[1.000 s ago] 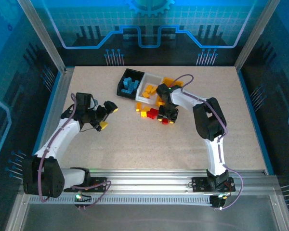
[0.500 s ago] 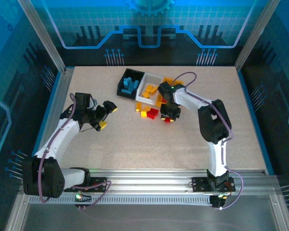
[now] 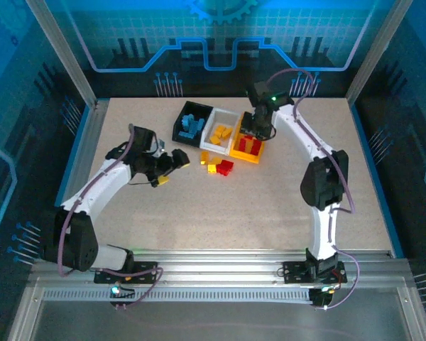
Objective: Sort the legos into containers by color
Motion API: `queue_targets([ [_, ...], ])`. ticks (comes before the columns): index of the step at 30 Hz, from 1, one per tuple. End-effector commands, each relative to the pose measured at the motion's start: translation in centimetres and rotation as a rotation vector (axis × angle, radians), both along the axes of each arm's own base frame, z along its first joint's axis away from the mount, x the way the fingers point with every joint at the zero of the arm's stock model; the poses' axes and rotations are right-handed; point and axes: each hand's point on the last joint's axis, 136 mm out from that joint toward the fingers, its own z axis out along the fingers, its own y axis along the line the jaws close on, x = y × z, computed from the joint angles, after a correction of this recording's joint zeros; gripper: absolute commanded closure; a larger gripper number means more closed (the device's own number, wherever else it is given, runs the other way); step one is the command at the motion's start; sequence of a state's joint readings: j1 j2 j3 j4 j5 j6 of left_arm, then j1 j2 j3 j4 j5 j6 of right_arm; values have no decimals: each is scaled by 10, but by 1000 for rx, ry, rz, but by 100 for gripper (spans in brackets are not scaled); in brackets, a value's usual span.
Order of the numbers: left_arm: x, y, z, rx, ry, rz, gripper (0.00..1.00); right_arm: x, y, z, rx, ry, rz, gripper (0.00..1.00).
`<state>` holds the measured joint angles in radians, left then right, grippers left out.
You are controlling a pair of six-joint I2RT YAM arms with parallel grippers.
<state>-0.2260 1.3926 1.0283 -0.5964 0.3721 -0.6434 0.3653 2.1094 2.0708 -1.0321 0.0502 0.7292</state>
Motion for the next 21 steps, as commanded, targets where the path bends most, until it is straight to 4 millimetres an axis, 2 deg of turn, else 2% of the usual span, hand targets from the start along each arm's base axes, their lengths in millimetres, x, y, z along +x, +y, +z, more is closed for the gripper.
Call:
queue_targets([
  [1,-12,-8,-7,66,17,-67,1,16,-6,-21,-22,55,17,72],
  [4,-23,-13,-15,63,44,-68,1,33,-10,-27,-9,62,1,72],
  [5,-26,-12,-15,63,47,-59,1,37,-12,-40,-10,87,-8,72],
  [9,-39,-3,-19,86,51,-32,1,46,-17,-62,3,121,-33,72],
  [12,-46,1,-20,98,55,-26,1,47,-18,-70,13,136,-35,65],
  [16,-47,3,-18,101,47,-19,1,46,-19,-61,15,116,-26,45],
  [20,-39,1,-16,89,18,-13,1,42,-18,-33,3,57,5,36],
  [21,-36,-1,-15,84,13,-14,1,38,-19,-33,-8,65,11,35],
])
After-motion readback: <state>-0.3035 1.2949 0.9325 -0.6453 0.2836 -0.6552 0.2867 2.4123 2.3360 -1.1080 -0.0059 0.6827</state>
